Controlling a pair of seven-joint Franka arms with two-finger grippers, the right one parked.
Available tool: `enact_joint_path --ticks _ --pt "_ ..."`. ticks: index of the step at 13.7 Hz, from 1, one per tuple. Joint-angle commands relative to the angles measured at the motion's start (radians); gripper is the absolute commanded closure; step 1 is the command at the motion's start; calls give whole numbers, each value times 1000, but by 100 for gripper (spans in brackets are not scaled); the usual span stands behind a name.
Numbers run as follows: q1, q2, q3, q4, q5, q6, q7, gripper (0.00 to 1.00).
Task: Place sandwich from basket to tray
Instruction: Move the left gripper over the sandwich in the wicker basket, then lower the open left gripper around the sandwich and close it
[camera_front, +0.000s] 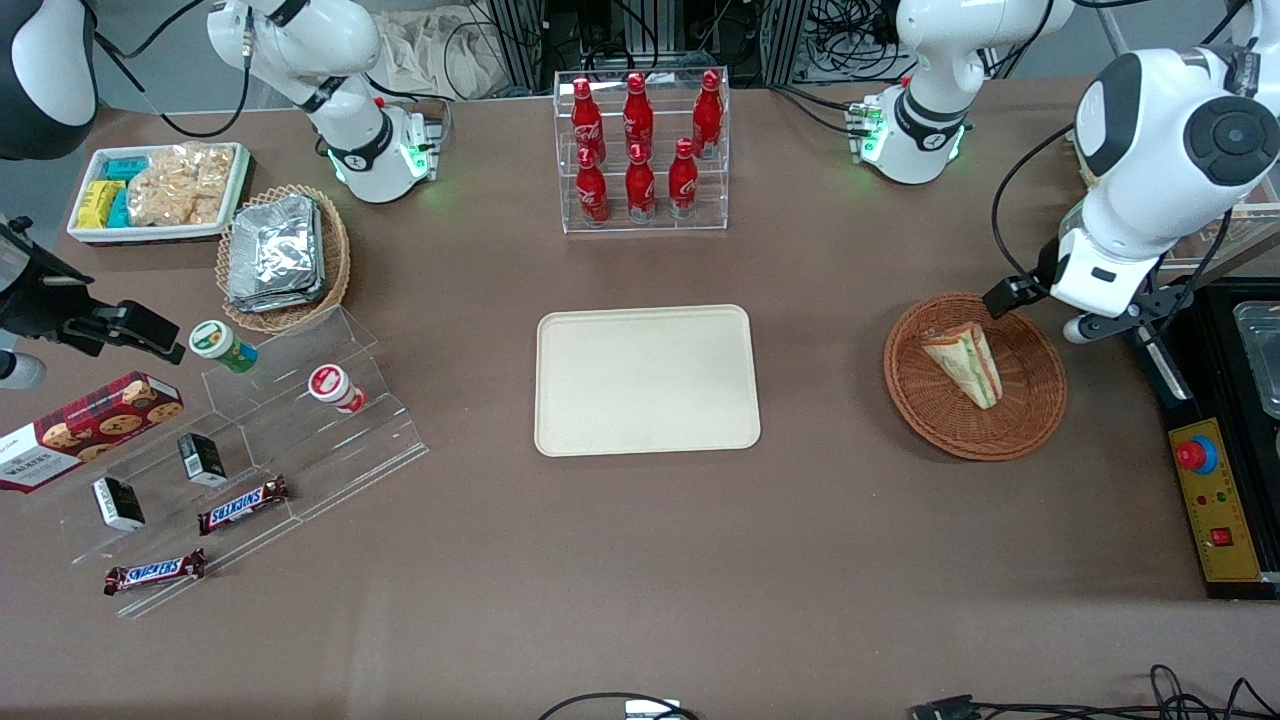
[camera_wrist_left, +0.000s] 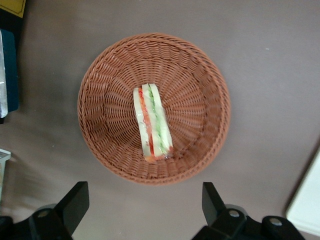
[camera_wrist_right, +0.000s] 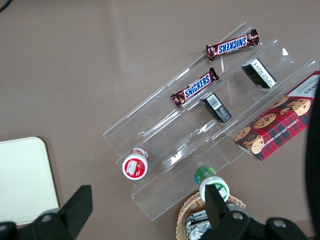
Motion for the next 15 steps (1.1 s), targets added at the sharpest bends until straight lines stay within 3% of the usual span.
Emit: enact_joint_path --ticks 1,8,15 --pt "15 -10 -6 -120 -12 145 -42 0" --pt "19 131 -3 -313 -13 534 -74 0" --pt "22 244 3 -350 -7 702 -64 2"
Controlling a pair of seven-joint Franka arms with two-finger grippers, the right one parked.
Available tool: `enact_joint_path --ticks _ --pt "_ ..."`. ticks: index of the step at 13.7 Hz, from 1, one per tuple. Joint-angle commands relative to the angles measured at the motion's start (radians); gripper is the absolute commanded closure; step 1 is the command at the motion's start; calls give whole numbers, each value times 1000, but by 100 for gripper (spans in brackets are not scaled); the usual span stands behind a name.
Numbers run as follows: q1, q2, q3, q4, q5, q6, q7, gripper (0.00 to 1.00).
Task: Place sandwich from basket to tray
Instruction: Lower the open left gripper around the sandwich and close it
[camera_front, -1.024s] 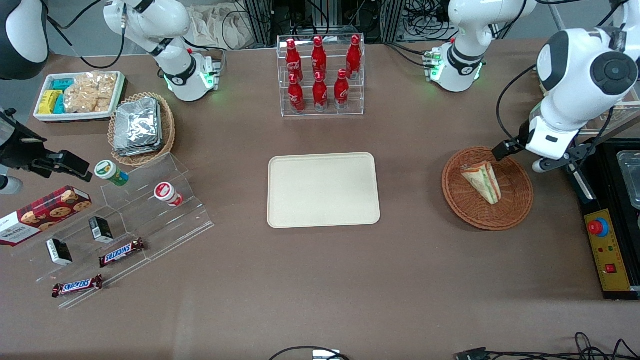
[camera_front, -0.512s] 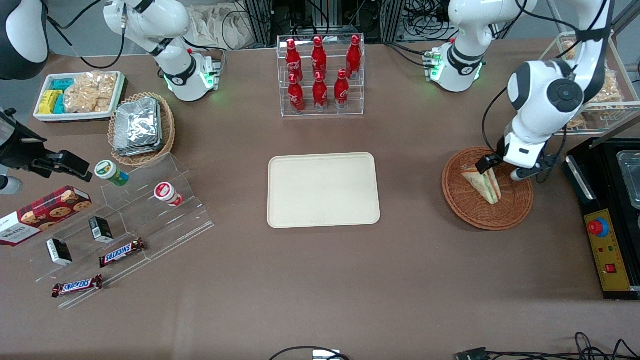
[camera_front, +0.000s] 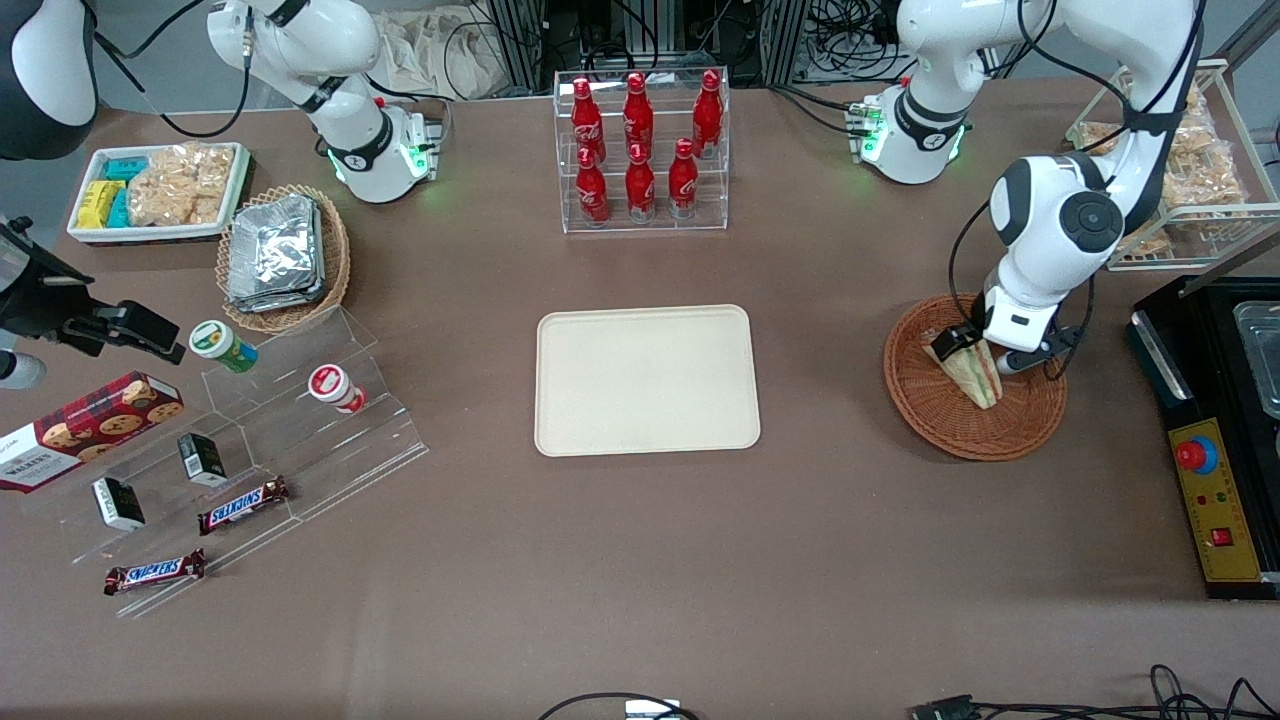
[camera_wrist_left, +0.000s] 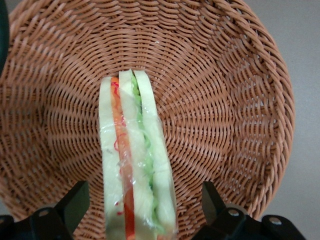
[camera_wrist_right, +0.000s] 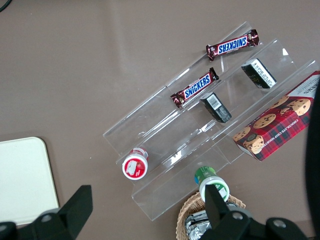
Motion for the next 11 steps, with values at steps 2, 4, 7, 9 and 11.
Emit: enact_joint_path --ticks 2,4,7,9,11 --pt "8 37 -2 -12 -1 54 1 6" --pt "8 37 11 -12 1 54 5 43" --pt "8 32 11 -12 2 48 8 66" --pt "8 17 11 -11 2 34 23 72" --pt "7 -29 11 0 2 -61 33 89"
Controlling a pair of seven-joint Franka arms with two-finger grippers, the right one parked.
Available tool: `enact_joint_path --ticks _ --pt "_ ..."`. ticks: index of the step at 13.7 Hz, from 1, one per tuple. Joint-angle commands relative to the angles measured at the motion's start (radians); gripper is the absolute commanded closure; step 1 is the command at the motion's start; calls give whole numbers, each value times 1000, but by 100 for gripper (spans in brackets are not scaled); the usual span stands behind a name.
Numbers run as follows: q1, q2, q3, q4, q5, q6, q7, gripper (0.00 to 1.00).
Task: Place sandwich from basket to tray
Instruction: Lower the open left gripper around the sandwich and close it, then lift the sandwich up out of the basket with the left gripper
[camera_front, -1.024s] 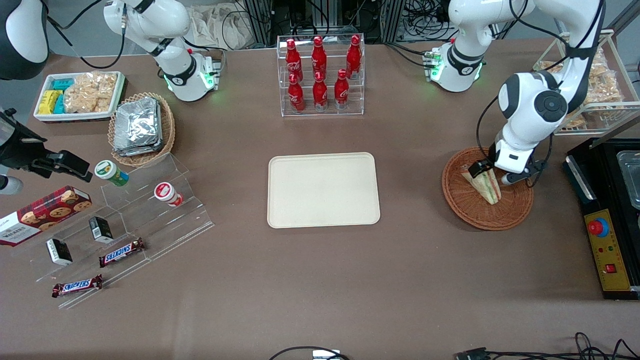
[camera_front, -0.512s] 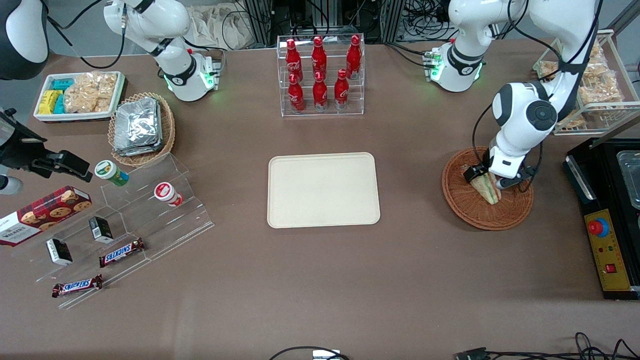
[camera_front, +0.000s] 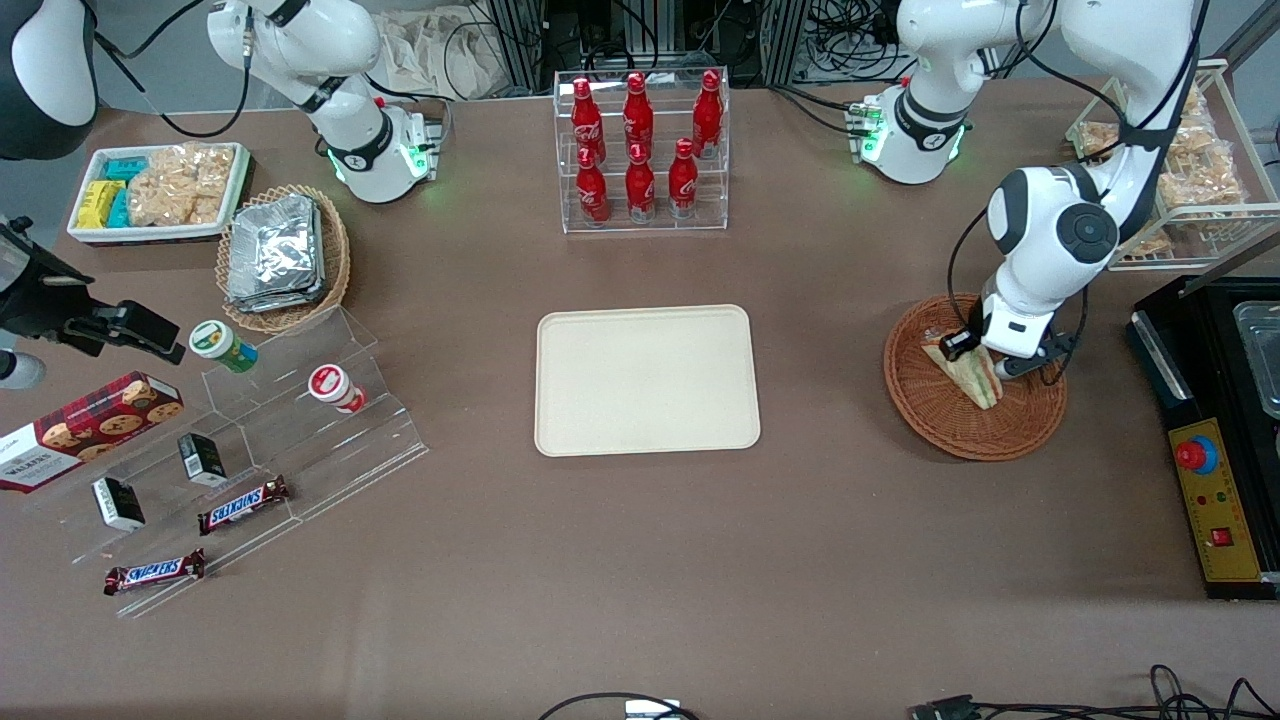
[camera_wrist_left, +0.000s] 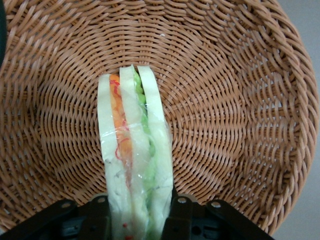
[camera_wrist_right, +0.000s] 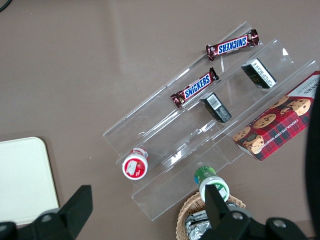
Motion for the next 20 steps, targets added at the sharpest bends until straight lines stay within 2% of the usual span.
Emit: enact_joint_path --ticks 1,4,6,9,13,15,17,20 --pt "5 -96 -3 4 2 -123 17 91" --pt "-6 -217 -9 54 5 -298 19 91" --pt "-10 -254 -17 169 7 -496 31 90" --pt "-29 -230 -17 474 5 -842 68 89" --pt "-30 -129 -81 848 -3 -1128 103 89" --pt "-32 -81 -179 971 -4 -1184 82 88" --pt "-32 -44 -306 1024 -6 -1187 36 85" --pt "-32 78 -509 1090 1 -1173 -146 81"
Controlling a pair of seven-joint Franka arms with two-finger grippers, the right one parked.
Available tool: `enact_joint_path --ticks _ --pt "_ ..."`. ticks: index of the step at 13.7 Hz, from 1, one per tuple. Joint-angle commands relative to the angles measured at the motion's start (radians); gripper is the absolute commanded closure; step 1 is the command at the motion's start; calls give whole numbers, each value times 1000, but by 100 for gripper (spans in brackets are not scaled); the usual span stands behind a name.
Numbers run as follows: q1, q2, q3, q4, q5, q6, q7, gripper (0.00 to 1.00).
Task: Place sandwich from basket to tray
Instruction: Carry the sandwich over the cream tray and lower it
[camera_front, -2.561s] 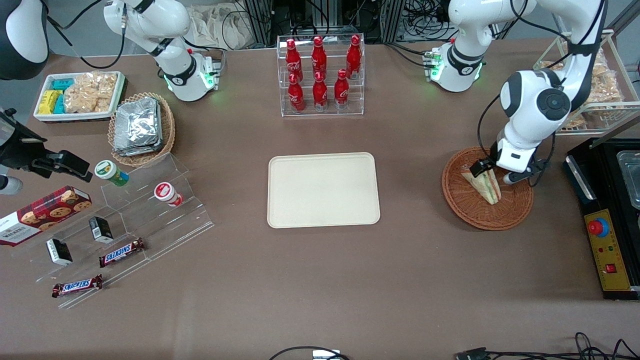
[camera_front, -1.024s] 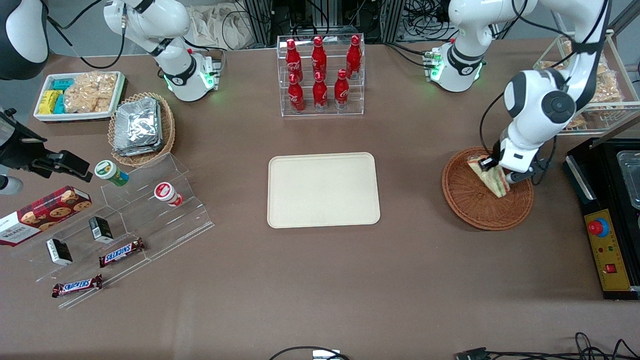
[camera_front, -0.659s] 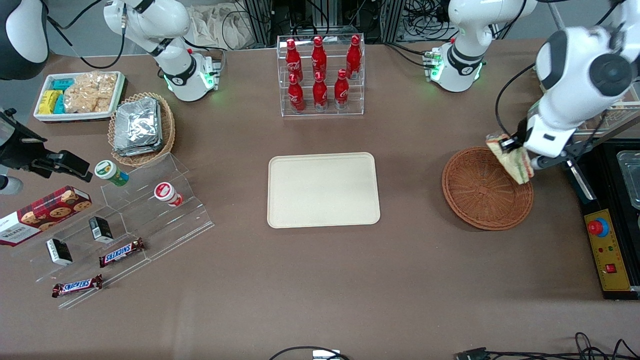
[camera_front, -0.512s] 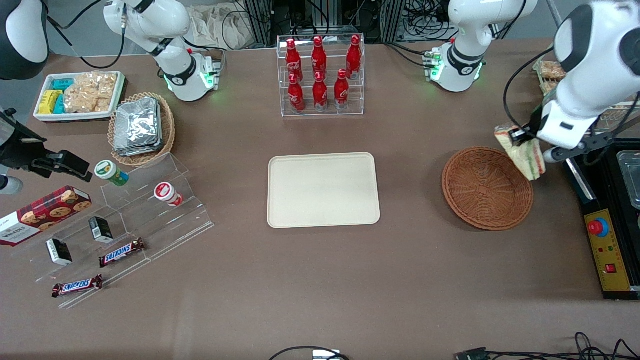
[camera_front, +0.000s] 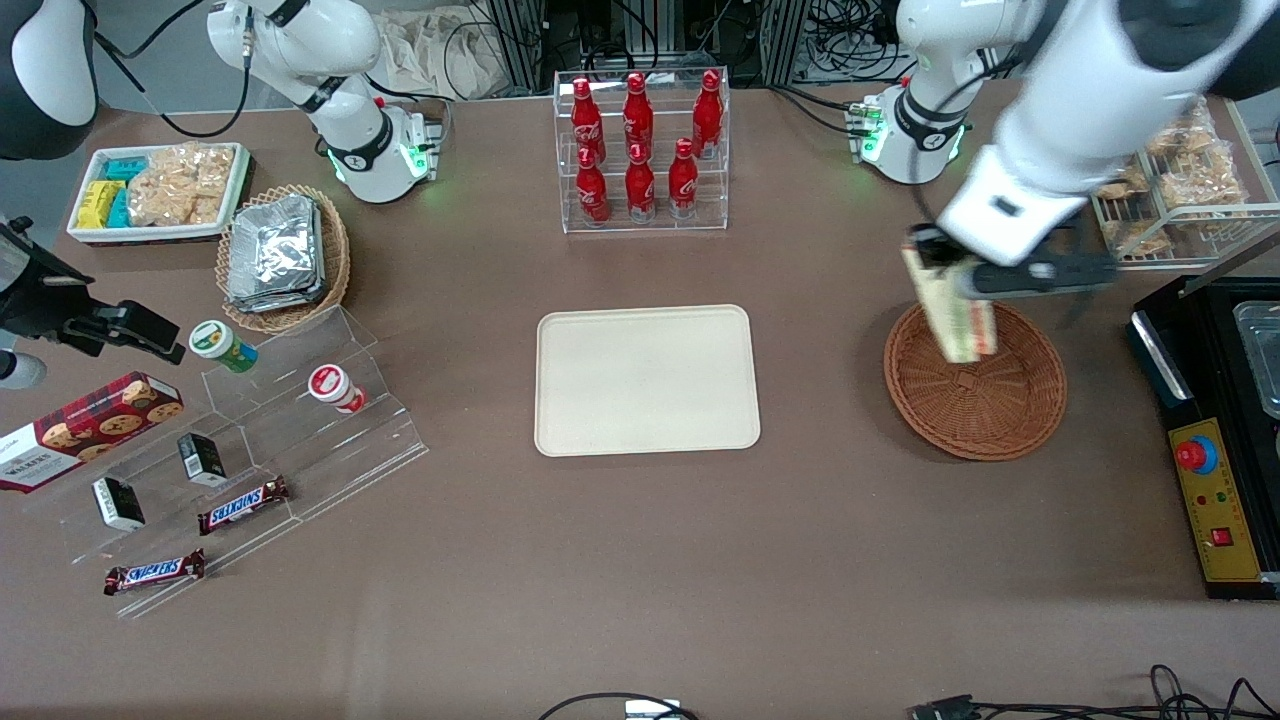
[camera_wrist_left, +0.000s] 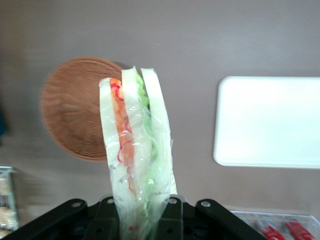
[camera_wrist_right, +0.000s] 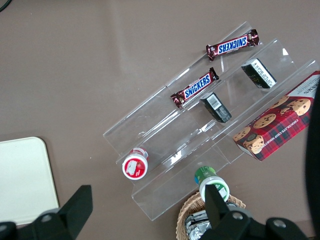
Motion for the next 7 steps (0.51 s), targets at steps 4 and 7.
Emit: enact_joint_path --ticks 4,7 --pt "-52 305 -309 135 190 56 -379 81" --pt "-80 385 -312 46 223 200 -381 81"
